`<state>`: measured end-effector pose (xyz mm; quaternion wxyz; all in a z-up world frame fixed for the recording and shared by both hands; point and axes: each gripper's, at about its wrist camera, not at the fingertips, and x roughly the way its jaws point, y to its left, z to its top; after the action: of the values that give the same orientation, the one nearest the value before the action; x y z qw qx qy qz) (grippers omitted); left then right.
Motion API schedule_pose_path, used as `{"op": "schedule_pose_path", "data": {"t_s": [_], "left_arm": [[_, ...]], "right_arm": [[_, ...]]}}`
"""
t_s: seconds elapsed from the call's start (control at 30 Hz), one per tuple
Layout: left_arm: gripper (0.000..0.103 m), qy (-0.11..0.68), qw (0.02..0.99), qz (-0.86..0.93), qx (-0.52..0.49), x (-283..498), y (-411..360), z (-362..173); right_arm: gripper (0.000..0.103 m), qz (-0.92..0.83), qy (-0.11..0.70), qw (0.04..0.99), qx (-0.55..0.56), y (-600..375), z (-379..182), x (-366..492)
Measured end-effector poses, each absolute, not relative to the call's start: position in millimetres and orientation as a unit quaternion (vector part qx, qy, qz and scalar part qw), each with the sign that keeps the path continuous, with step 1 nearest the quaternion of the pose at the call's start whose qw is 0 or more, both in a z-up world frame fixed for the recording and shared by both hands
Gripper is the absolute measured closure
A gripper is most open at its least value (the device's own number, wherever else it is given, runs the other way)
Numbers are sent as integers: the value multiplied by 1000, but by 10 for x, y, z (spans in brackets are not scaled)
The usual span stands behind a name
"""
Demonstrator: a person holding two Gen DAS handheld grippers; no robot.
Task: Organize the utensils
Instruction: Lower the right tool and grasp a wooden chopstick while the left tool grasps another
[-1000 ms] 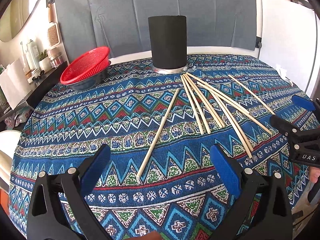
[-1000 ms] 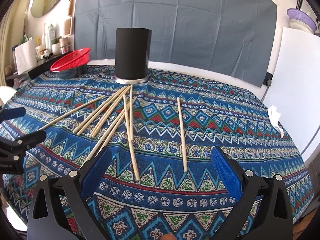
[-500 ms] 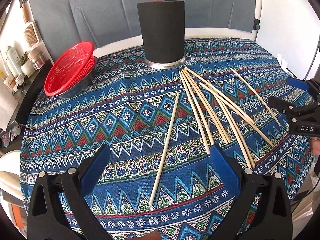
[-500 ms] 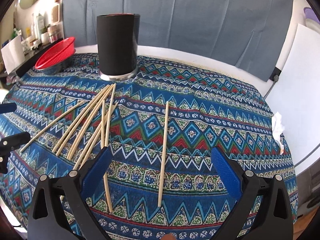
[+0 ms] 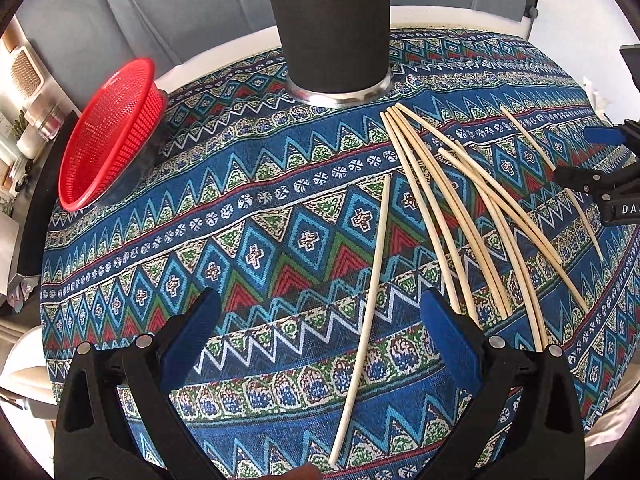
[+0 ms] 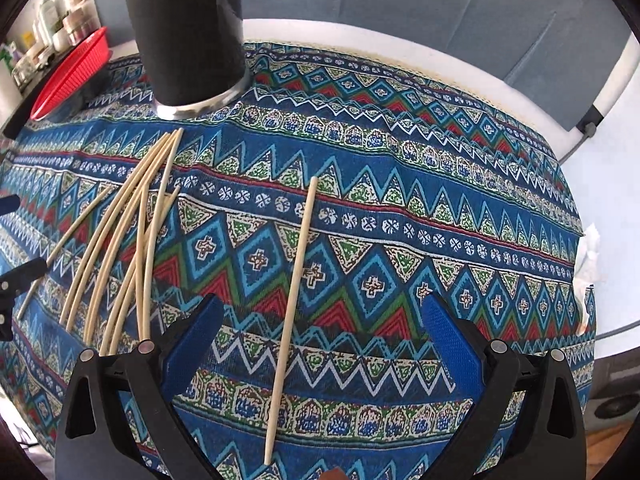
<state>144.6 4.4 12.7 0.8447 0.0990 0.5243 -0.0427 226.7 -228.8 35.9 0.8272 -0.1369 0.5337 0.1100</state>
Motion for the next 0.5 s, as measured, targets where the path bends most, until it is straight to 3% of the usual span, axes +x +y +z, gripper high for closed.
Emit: {"op": "schedule_pose_path", "data": {"t_s": [0.3,0.5], "left_arm": [[5,558,823,-80,67,1572,54,-141],[4,541,833,-95,69,1532,142,-158]], "right_arm": [[8,119,571,806,-101,-2406,129,2414],[7,133,565,809,-90,-2426,113,2386]]}}
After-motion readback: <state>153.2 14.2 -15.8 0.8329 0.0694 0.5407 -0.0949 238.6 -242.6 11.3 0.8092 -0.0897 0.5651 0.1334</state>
